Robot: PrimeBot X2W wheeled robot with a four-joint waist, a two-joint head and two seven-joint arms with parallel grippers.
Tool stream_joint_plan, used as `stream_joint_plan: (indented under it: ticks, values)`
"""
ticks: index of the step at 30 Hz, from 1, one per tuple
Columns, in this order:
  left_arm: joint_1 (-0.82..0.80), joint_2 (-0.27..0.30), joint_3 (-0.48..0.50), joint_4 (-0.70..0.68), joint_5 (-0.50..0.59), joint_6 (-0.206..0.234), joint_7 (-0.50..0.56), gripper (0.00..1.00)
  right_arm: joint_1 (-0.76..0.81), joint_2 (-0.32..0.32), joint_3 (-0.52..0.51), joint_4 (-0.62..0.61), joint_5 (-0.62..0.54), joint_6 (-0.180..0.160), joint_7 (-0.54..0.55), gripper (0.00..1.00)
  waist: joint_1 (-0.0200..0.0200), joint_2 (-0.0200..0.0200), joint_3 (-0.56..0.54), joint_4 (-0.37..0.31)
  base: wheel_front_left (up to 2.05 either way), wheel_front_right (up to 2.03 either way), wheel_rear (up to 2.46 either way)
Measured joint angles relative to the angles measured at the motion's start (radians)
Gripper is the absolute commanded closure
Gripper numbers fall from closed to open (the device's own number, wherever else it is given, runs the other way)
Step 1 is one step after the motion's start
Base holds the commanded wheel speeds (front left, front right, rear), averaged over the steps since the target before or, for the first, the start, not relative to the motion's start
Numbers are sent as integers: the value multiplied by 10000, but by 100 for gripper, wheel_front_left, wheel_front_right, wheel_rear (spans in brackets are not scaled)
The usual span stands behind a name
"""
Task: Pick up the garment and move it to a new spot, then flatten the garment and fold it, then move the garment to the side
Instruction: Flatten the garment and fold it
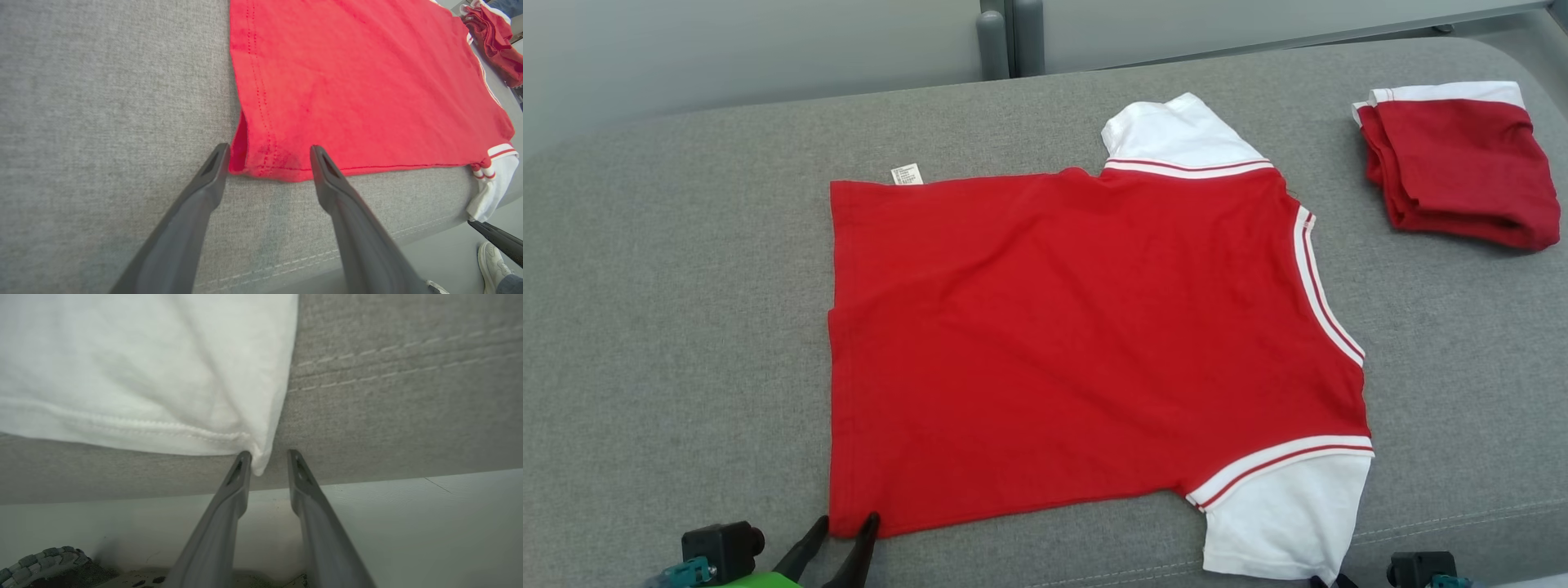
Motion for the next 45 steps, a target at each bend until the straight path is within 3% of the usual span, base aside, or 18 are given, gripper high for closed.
stream_joint_plan:
  ticks: [4,6,9,10,11,19,29,37,45]
  values:
    - [-90,0,-40,63,0,0,0,2,-29,13,10,82,0,2,-38,59,0,0,-40,-22,0,0,0]
    - [-90,0,-100,77,-25,-2,2,43,-56,13,17,128,0,31,-40,69,0,0,-58,-36,0,0,0]
    - [-90,0,-213,113,-132,-27,52,67,-95,15,29,192,0,40,-44,88,0,0,-72,-55,0,0,0]
    - [-90,2,-221,119,-173,-27,90,92,-106,17,35,205,0,42,-77,96,0,0,-76,-62,0,0,0]
    - [-90,6,-232,128,-176,-29,90,100,-114,25,44,215,2,67,-119,100,0,0,-79,-69,0,0,0]
    - [-81,19,-153,69,-809,-31,190,100,-116,155,-104,82,759,267,-205,100,0,0,-71,-169,0,0,0]
    - [453,658,190,-623,-1774,-33,761,100,310,157,-431,-1273,2849,441,522,100,0,0,-49,-618,0,0,0]
    - [949,1097,368,-1283,-2230,-33,1260,100,1081,-502,-17,-3106,4401,449,1595,100,0,0,-136,-852,0,0,0]
    - [1257,1429,500,-1814,-2414,-35,1513,100,1780,-1398,-65,-4199,5016,449,2332,100,0,0,-155,-848,0,0,0]
